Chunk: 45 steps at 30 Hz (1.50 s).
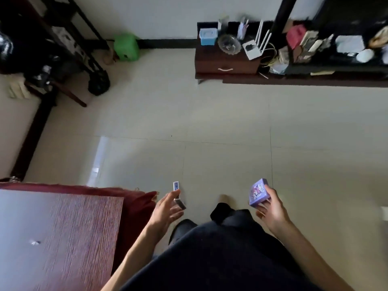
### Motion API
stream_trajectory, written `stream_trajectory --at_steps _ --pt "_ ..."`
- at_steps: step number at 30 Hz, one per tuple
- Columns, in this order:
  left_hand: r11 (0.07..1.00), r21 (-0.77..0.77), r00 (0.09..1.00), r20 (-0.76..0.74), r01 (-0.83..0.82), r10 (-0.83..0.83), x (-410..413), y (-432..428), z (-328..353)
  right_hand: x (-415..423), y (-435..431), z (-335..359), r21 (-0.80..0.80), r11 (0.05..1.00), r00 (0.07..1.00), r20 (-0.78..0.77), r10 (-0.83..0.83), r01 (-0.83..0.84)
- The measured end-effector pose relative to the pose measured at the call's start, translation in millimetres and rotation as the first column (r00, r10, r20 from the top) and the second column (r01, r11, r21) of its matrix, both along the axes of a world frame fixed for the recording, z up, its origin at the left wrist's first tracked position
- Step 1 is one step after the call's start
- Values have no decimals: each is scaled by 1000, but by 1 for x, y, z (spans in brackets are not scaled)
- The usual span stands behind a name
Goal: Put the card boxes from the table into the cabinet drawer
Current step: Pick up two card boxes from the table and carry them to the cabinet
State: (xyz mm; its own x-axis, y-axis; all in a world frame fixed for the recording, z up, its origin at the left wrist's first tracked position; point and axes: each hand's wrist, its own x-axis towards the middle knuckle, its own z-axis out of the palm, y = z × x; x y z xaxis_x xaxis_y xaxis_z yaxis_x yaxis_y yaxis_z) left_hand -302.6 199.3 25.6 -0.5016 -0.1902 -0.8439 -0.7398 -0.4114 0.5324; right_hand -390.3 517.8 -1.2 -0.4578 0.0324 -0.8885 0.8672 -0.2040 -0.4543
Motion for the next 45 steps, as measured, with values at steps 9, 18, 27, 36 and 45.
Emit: stream_trajectory --at_steps 9,18,27,36,45 --pt "994 53 995 17 101 -102 -88 29 6 -78 11 2 -4 1000 999 -21 -27 27" --pt "994 108 998 59 25 -32 -198 4 -14 -184 -9 1 71 996 998 -37 -53 55" --pt "987 63 988 47 145 -148 -347 -28 -13 -289 -22 2 57 992 992 -66 -110 114" --pt "980 54 981 16 193 -194 -479 -10 -14 -398 -11 -12 16 989 987 -66 -145 146" --pt "987 6 987 12 163 -163 -587 10 -9 -535 0 -3 -6 999 998 -39 -45 44"
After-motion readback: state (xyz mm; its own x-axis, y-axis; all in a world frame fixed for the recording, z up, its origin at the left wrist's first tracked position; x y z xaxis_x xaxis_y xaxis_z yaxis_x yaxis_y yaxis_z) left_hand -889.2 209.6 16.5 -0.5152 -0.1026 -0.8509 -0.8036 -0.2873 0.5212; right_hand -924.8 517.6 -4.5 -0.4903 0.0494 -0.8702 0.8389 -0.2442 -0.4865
